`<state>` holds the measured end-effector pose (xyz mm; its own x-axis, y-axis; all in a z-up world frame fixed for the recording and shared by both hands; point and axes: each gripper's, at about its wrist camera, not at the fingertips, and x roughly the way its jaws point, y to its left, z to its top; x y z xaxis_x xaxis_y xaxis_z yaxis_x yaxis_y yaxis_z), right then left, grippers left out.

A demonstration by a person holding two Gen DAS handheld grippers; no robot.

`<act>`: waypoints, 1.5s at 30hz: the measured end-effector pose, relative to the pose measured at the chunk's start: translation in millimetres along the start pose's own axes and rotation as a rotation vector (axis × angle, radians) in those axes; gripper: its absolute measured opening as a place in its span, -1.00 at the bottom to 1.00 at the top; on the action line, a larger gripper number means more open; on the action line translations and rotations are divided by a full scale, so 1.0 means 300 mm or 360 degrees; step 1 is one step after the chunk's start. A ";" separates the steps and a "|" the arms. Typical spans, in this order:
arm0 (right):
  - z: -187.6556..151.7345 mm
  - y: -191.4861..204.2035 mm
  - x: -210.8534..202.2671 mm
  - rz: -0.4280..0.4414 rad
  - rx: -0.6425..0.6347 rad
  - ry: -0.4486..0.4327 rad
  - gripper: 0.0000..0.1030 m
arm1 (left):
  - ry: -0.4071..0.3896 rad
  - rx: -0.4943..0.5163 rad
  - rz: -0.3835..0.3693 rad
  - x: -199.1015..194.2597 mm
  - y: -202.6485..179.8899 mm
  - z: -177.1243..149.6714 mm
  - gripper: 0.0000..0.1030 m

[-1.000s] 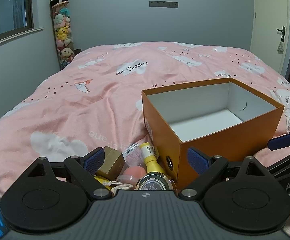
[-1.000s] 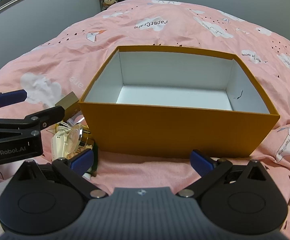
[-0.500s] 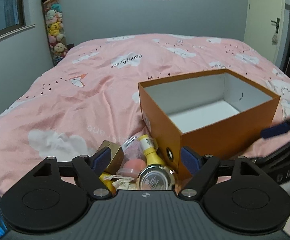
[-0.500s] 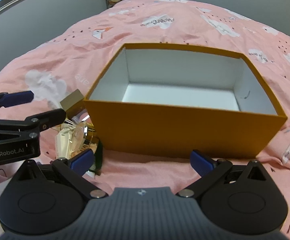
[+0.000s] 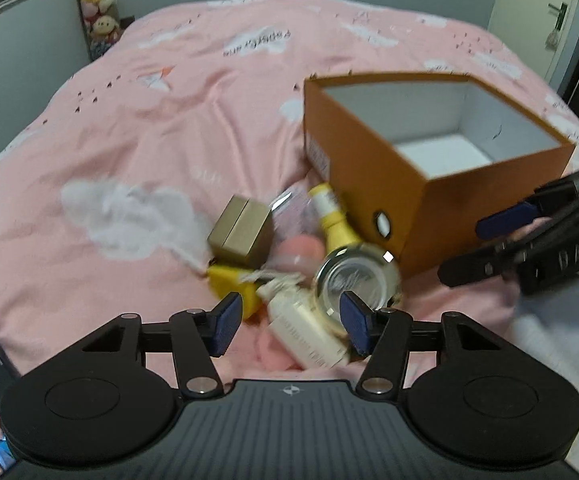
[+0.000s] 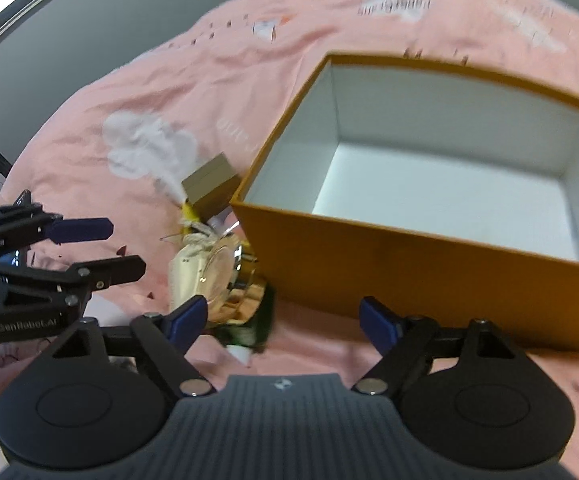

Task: Organize rigid objects
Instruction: 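Grasp the gold watch with the right tool while the left tool grasps the white pouch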

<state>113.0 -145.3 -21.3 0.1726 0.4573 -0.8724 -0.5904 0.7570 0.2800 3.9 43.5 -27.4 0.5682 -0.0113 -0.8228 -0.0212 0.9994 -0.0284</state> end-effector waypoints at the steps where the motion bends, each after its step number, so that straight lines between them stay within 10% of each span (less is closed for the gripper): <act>1: 0.011 -0.006 0.020 0.0049 0.0026 0.0027 0.49 | 0.0020 -0.0006 -0.0002 0.006 0.010 -0.003 0.29; 21: 0.053 -0.021 0.266 0.0327 0.0352 0.0265 -0.28 | 0.0334 -0.0412 -0.0183 0.212 0.099 -0.013 0.04; 32: 0.019 0.031 0.075 0.0191 0.0085 0.0148 -0.45 | 0.0393 -0.0590 -0.0212 0.251 0.112 -0.023 0.05; 38: -0.017 0.044 0.056 -0.0137 -0.0089 0.0124 -0.46 | 0.0368 -0.0480 -0.0102 0.261 0.054 -0.022 -0.01; 45: -0.009 -0.010 0.127 -0.0102 0.0008 0.0189 -0.41 | 0.0327 -0.0473 -0.0053 0.277 0.048 -0.020 -0.01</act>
<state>119.3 -131.4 -56.5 0.1153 0.3497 -0.9297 -0.5771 0.7854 0.2239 46.0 56.9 -99.6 0.3960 -0.0805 -0.9147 -0.2611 0.9452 -0.1962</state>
